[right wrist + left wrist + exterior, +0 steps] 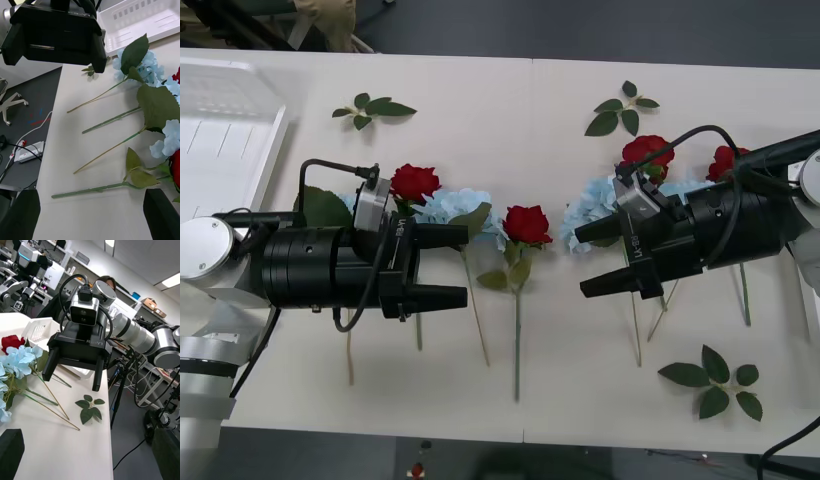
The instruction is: Put the red flowers into the right box and the blue flowers into the left box
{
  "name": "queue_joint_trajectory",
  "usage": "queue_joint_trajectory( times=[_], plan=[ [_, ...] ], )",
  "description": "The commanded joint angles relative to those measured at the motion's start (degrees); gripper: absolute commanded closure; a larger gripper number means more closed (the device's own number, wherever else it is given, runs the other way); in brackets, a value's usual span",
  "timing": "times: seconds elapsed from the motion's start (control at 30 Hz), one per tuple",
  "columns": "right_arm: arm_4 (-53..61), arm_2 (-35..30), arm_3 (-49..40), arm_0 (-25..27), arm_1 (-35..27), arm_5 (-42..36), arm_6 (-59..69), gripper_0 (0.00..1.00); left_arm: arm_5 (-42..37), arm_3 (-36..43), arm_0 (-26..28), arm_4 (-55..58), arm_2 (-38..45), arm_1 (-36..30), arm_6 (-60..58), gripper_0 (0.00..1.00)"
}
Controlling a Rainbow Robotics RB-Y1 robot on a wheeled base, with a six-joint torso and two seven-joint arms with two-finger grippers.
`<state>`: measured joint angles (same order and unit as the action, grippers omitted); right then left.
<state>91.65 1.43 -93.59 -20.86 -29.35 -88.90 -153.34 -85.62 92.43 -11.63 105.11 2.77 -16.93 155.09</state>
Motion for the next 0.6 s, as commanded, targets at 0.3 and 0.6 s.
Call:
queue_joint_trajectory(
  times=[0.3, 0.6],
  plan=[
    [-0.33, -0.82, -0.55, -0.32, 0.00, -0.39, -1.66, 0.17, -0.25, 1.09, -0.32, 0.98, 0.40, -1.35, -0.09, 0.00],
    [-0.33, -0.82, -0.55, -0.32, 0.00, -0.39, -1.66, 0.18, -0.25, 1.09, -0.32, 0.98, 0.40, -1.35, -0.09, 0.00]
  ],
)
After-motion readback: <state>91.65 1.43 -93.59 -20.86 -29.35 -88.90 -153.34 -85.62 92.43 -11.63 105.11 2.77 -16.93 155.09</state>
